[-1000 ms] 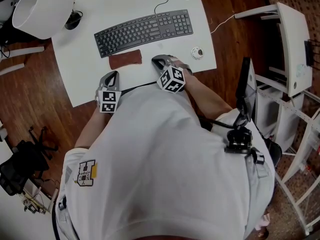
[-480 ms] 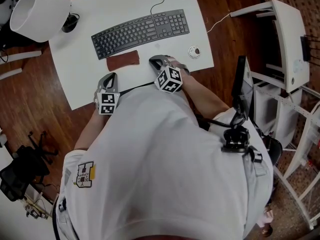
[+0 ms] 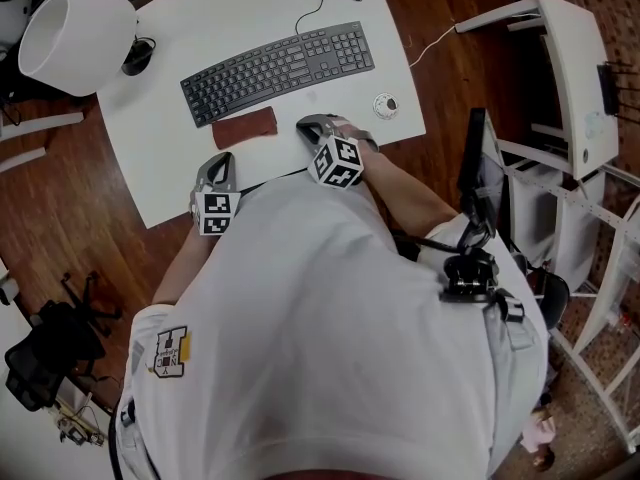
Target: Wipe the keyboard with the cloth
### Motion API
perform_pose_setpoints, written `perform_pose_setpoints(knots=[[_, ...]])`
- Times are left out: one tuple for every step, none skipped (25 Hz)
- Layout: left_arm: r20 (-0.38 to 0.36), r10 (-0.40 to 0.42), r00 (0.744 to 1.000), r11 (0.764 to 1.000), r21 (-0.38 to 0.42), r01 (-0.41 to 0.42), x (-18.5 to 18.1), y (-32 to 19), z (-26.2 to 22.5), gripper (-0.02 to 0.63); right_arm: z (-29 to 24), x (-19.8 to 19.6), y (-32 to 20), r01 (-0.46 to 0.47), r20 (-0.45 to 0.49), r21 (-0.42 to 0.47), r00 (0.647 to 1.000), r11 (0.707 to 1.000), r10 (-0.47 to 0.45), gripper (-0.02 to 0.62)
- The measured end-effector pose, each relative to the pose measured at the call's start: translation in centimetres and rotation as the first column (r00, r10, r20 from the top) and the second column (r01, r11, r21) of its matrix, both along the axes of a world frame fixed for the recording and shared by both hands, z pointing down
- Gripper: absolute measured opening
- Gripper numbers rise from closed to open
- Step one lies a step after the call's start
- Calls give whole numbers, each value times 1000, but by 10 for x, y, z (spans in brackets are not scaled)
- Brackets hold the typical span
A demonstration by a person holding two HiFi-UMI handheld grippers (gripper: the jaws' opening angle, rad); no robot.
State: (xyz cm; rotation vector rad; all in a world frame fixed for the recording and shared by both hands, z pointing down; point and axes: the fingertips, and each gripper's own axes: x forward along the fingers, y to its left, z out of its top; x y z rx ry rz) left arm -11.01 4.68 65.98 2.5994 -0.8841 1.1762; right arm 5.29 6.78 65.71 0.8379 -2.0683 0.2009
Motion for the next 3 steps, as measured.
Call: perform_pose_setpoints(knots=[[-11, -11, 1000, 1000, -10, 11, 2, 1, -2, 0, 0, 0, 1, 1, 0, -1, 1000, 1000, -1, 0], [-25, -28, 999, 999, -23, 28, 4, 2, -5, 0, 0, 0, 1, 1, 0, -2, 1000, 1000, -1, 0], [-39, -46, 998, 998, -36, 44, 5, 3, -9, 0, 0, 0, 1, 2, 0, -3, 1000, 1000, -2, 0]])
